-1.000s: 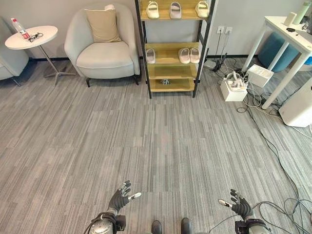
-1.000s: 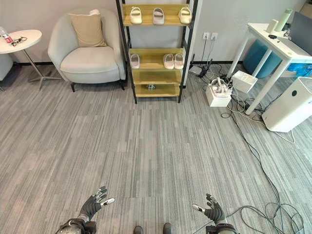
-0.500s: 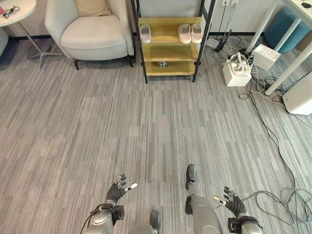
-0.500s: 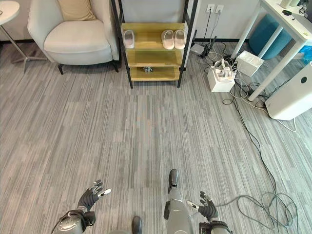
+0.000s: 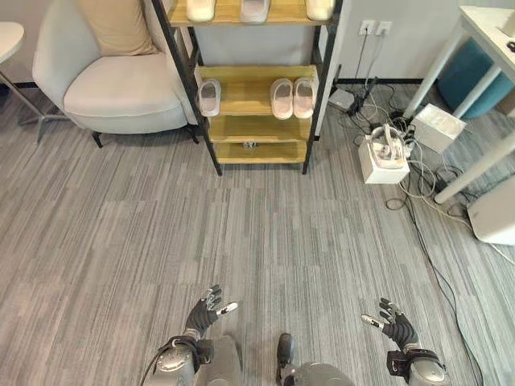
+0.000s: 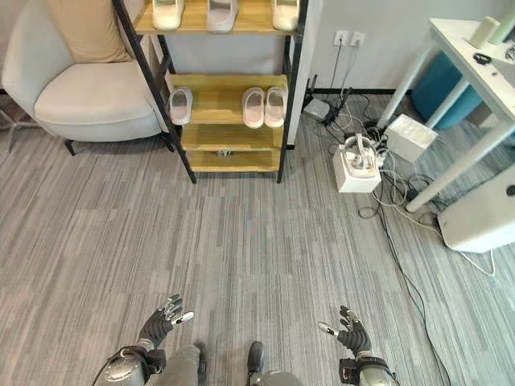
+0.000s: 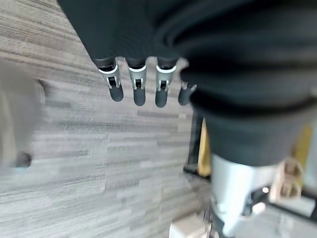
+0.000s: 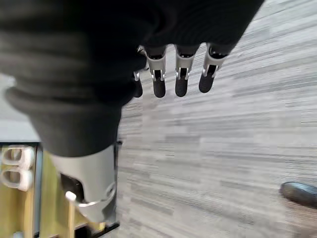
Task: Arrange the slippers neatly on the shoe rack.
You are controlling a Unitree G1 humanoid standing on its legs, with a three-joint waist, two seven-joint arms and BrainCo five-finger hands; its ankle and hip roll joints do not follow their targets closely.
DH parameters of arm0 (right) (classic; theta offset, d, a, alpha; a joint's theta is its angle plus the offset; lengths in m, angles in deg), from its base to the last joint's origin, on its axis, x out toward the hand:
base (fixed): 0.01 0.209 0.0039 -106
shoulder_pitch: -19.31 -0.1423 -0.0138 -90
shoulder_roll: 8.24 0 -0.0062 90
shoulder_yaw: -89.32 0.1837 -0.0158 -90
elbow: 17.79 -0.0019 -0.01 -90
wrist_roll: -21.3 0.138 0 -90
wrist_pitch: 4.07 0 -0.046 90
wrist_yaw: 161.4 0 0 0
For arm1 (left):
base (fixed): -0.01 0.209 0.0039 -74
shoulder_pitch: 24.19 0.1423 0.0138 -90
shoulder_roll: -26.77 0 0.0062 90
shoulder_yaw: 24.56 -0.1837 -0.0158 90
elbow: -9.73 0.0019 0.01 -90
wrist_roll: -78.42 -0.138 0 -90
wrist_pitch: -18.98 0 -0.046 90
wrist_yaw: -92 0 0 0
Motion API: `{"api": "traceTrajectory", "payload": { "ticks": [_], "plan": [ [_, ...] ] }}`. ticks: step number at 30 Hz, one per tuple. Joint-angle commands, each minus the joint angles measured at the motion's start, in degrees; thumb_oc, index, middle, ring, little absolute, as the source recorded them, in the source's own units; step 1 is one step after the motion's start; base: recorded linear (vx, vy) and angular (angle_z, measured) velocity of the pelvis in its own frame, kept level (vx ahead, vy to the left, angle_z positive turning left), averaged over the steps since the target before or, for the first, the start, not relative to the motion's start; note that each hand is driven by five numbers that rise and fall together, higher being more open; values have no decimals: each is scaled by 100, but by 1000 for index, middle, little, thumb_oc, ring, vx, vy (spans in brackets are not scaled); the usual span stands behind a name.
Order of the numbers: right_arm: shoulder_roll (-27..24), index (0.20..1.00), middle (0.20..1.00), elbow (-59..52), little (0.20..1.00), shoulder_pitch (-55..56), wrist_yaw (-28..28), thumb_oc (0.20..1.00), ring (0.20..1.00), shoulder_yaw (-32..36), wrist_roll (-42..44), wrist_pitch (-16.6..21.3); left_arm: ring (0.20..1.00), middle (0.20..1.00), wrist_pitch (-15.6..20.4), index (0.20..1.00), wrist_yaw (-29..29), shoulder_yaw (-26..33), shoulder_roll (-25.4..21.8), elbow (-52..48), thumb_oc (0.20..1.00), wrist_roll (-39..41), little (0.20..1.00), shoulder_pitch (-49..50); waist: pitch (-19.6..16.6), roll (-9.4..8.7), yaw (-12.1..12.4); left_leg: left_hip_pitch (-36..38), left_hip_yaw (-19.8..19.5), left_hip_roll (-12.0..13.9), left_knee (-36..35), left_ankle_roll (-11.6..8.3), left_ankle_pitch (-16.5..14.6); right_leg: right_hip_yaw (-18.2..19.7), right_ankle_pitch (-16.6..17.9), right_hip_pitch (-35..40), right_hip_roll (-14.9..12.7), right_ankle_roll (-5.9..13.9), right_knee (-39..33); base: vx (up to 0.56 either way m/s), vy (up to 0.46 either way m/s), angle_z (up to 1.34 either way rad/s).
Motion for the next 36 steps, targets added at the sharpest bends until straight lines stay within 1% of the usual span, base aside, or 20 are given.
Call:
{"api": "traceTrajectory", "payload": {
  "ticks": [1, 4, 6, 9, 13, 14, 16, 18, 19, 21, 22, 23, 24, 26, 30, 31, 33, 34, 35, 36],
  "plan": [
    [-215, 1000, 1000, -170, 1000, 87, -227, 1000, 1000, 203, 93, 115, 1000, 1000, 225, 1000, 104, 35, -113, -266, 1000, -28, 1000, -320, 226, 124, 133, 637, 500, 100, -1880, -72, 765, 202, -425, 97, -339, 613, 152, 327, 77, -33],
    [-160, 1000, 1000, -135, 1000, 113, -188, 1000, 1000, 210, 57, 100, 1000, 1000, 230, 1000, 119, 89, -108, -274, 1000, -34, 1000, -282, 100, 146, 127, 742, 620, 171, -2013, -100, 798, 293, -492, 256, -319, 699, 147, 334, 130, -2],
    [-91, 1000, 1000, -151, 1000, 231, -147, 1000, 1000, 219, -11, 82, 1000, 1000, 226, 1000, 122, 92, -78, -262, 1000, -56, 1000, -248, -44, 164, 102, 857, 699, 177, -1969, -58, 979, 383, -555, 461, -386, 765, 89, 386, 171, -27],
    [20, 1000, 1000, -150, 1000, 206, -73, 1000, 1000, 211, 30, 56, 1000, 1000, 207, 1000, 101, 114, -117, -290, 1000, -70, 1000, -211, -230, 10, 101, 1004, 822, 48, -1783, 59, 830, 520, -571, 592, -623, 868, 170, 343, 165, -28],
    [84, 1000, 1000, -239, 1000, 193, 0, 1000, 1000, 143, -13, 52, 1000, 1000, 182, 1000, 82, 170, -201, -364, 1000, -51, 1000, -150, -290, -121, 140, 1083, 891, -106, -1599, 242, 545, 610, -537, 425, -796, 1007, 797, 245, 151, 1],
    [134, 1000, 1000, -269, 1000, 152, 33, 1000, 1000, 87, -46, 40, 1000, 1000, 164, 1000, 63, 193, -280, -412, 1000, -83, 1000, -127, -247, -140, 142, 1209, 929, -196, -1551, 384, 352, 600, -325, 75, -851, 1134, 1656, 169, 157, 22],
    [145, 1000, 1000, -320, 1000, 61, 47, 1000, 1000, 54, -100, 32, 1000, 1000, 139, 1000, 65, 220, -362, -448, 1000, -163, 1000, -123, -130, -106, 101, 1455, 976, -290, -1552, 539, 153, 534, 214, -330, -931, 1308, 2518, 212, 180, 25],
    [166, 1000, 1000, -406, 1000, 85, 73, 1000, 1000, 50, -158, 26, 1000, 1000, 153, 1000, 75, 230, -408, -498, 1000, -257, 1000, -126, -30, 38, 17, 1789, 920, -276, -1718, 612, 55, 441, 397, -915, -964, 1291, 3265, 211, 127, 17],
    [164, 1000, 1000, -447, 1000, 106, 75, 1000, 1000, 55, -175, 22, 1000, 1000, 160, 1000, 69, 228, -412, -497, 1000, -283, 1000, -129, -1, 88, -19, 1900, 896, -273, -1763, 612, 24, 366, 353, -1094, -951, 1264, 3320, 278, 84, 4],
    [166, 1000, 1000, -488, 1000, 147, 69, 1000, 1000, 86, -156, 23, 1000, 1000, 200, 1000, 46, 200, -416, -509, 1000, -332, 1000, -168, 96, 179, -159, 2265, 812, -312, -1882, 551, -141, 141, 15, -1308, -966, 1130, 2830, 296, 11, 6],
    [165, 1000, 1000, -488, 1000, 145, 69, 1000, 1000, 87, -156, 22, 1000, 1000, 200, 1000, 46, 200, -415, -508, 1000, -333, 1000, -170, 93, 191, -165, 2255, 805, -297, -1880, 546, -134, 128, 38, -1298, -950, 1123, 2796, 265, -42, 25],
    [162, 1000, 1000, -479, 1000, 138, 57, 1000, 1000, 100, -139, 23, 1000, 1000, 209, 1000, 42, 167, -417, -511, 1000, -361, 1000, -192, 143, 213, -227, 2422, 774, -308, -1908, 518, -235, 46, -10, -1428, -931, 1072, 2380, 359, -109, 53],
    [149, 1000, 1000, -434, 1000, 120, 37, 1000, 1000, 117, -75, 6, 1000, 1000, 218, 1000, 38, 142, -429, -578, 1000, -327, 1000, -242, 176, 205, -321, 2645, 712, -330, -1885, 425, -429, -4, 126, -1503, -957, 1118, 1438, 490, -172, 40],
    [156, 1000, 1000, -399, 1000, 140, 50, 1000, 1000, 140, -54, -7, 1000, 1000, 253, 1000, 45, 133, -422, -565, 1000, -339, 1000, -298, 172, 202, -406, 2895, 681, -277, -1913, 305, -565, -36, 432, -1663, -1025, 1252, 743, 439, -198, 41],
    [87, 1000, 1000, -421, 1000, 191, 104, 1000, 1000, 166, -120, -30, 1000, 1000, 280, 1000, -8, 105, -443, -588, 1000, -408, 1000, -335, 93, 163, -468, 3170, 633, -226, -1887, 206, -798, -27, 640, -1659, -1114, 1331, 478, 281, -169, 22],
    [83, 1000, 1000, -422, 1000, 226, 115, 1000, 1000, 158, -102, -13, 1000, 1000, 282, 1000, -10, 92, -419, -593, 1000, -395, 1000, -289, 34, 139, -487, 3257, 624, -193, -1833, 172, -842, -4, 694, -1602, -1085, 1254, 541, 351, -240, 20],
    [-13, 1000, 1000, -429, 1000, 249, 154, 1000, 1000, 166, -90, 41, 1000, 1000, 260, 1000, -39, 82, -350, -596, 1000, -368, 1000, -219, -105, 206, -536, 3244, 583, 147, -1340, 10, -683, 35, 599, -1382, -838, 1052, 584, 429, -333, 31],
    [-60, 1000, 1000, -454, 1000, 261, 173, 1000, 1000, 159, -57, 62, 1000, 1000, 254, 1000, -62, 80, -314, -559, 1000, -350, 1000, -204, -132, 245, -535, 3193, 551, 255, -1076, -39, -541, 77, 514, -1275, -687, 959, 570, 186, -184, 32],
    [-57, 1000, 1000, -454, 1000, 259, 173, 1000, 1000, 158, -57, 61, 1000, 1000, 255, 1000, -62, 81, -316, -558, 1000, -350, 1000, -206, -144, 231, -543, 3173, 543, 239, -1082, -37, -522, 75, 525, -1290, -703, 958, 562, 261, -269, 17],
    [-126, 1000, 1000, -511, 1000, 288, 189, 1000, 1000, 137, -21, 67, 1000, 1000, 228, 1000, -85, 56, -301, -540, 1000, -317, 1000, -202, -155, 242, -507, 2990, 431, 342, -423, -76, -249, 167, 340, -1081, -471, 762, 539, 247, -271, -6]
  ]
}}
